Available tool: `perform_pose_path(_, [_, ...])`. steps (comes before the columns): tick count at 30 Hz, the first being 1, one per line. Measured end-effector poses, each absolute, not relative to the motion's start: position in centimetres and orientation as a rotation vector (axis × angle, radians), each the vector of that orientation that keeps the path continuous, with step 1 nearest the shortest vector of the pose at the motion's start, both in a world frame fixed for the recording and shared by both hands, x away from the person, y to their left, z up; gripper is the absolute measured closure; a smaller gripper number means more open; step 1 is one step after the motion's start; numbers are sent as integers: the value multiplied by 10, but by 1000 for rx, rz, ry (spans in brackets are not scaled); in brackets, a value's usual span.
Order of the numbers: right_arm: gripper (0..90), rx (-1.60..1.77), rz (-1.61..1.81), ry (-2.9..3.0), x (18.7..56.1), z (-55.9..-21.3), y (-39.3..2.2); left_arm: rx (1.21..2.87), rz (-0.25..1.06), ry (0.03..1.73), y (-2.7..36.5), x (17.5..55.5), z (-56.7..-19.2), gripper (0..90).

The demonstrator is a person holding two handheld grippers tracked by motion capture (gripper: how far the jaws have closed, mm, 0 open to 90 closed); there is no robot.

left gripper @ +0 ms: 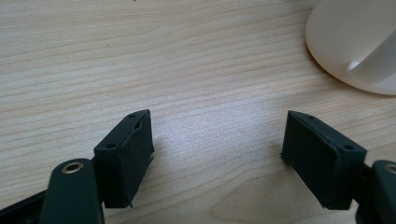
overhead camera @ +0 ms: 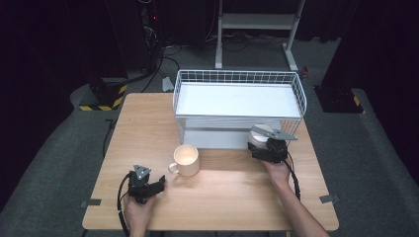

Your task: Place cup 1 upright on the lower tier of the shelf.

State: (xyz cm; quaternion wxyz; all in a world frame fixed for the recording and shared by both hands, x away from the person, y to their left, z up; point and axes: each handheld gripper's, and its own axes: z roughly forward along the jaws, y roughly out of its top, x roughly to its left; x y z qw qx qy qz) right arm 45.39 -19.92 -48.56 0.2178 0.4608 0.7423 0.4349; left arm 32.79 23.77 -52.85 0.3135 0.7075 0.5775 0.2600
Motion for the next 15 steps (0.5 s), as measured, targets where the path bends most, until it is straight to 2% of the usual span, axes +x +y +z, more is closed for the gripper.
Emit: perform_pose_path(15, [186,1234,1151,2056,465,-486,-193,1868,683,1520,238,328,-528,247])
